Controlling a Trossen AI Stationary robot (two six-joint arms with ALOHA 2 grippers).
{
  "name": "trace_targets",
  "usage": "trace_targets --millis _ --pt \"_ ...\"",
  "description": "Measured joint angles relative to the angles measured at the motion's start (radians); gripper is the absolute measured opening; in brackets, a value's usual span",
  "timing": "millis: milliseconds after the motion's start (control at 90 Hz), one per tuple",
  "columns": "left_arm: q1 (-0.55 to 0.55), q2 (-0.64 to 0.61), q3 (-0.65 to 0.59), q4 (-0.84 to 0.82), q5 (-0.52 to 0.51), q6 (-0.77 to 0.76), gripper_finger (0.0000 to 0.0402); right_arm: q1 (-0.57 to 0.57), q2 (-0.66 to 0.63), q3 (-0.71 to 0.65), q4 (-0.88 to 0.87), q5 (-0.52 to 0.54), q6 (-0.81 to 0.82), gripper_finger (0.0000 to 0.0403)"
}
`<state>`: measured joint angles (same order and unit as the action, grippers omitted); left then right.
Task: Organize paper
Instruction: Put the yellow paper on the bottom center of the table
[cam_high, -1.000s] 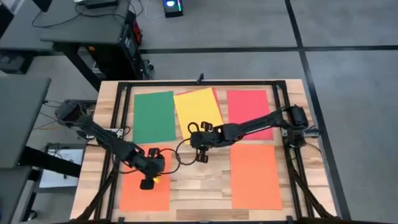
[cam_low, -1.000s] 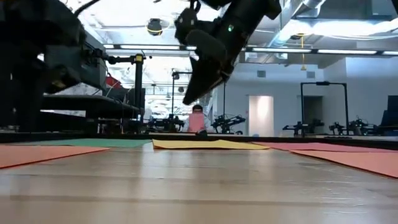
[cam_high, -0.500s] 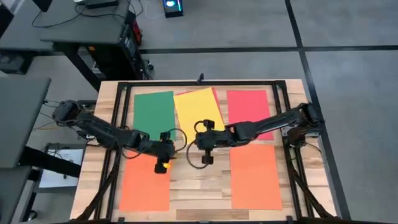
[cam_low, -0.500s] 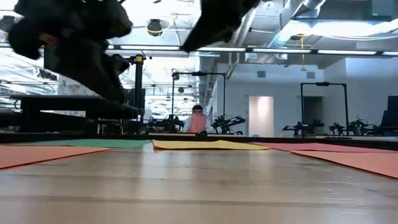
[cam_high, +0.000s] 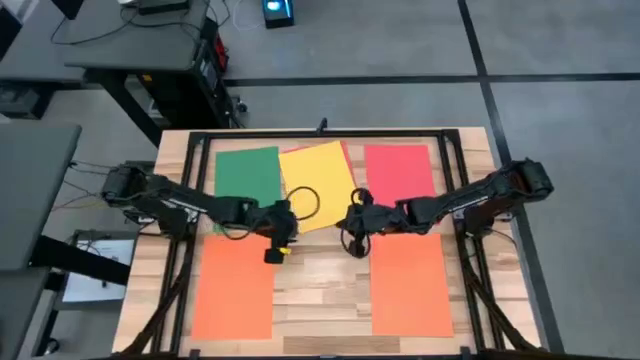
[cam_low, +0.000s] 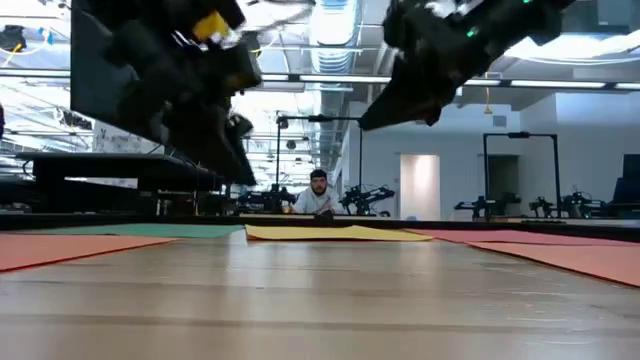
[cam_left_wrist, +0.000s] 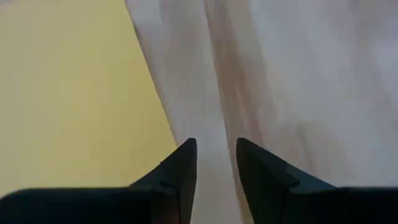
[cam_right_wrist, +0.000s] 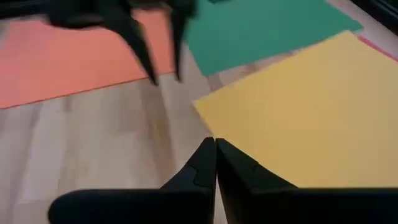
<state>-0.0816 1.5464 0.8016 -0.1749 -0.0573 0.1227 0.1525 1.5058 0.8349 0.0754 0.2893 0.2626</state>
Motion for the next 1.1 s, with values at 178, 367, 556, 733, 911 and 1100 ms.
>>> trace_targets --millis 178,367,556,733,911,1100 --pt "0.023 0.090 0.123 -0.161 -0.007 0.071 0.0098 0.007 0.002 -0.001 -0.011 0.006 -0.001 0.0000" --pt "0.017 0.092 0.146 -0.186 -0.028 0.207 0.0108 -0.001 0.002 -0.001 -0.015 0.004 -0.024 0.0000" --pt "0.017 0.093 0.146 -0.199 -0.086 0.207 0.0150 -0.009 0.003 -0.001 -0.016 0.004 -0.028 0.0000" --pt "0.017 0.093 0.145 -0.175 -0.105 0.222 0.0184 -0.009 0.003 -0.001 -0.016 0.004 -0.028 0.0000" --pt "0.015 0.149 0.144 -0.175 -0.110 0.257 0.0190 -0.009 0.004 -0.001 -0.011 0.004 -0.027 0.0000" --pt "0.015 0.190 0.147 -0.167 -0.117 0.288 0.0190 -0.003 0.004 0.000 -0.007 0.004 -0.027 0.0000"
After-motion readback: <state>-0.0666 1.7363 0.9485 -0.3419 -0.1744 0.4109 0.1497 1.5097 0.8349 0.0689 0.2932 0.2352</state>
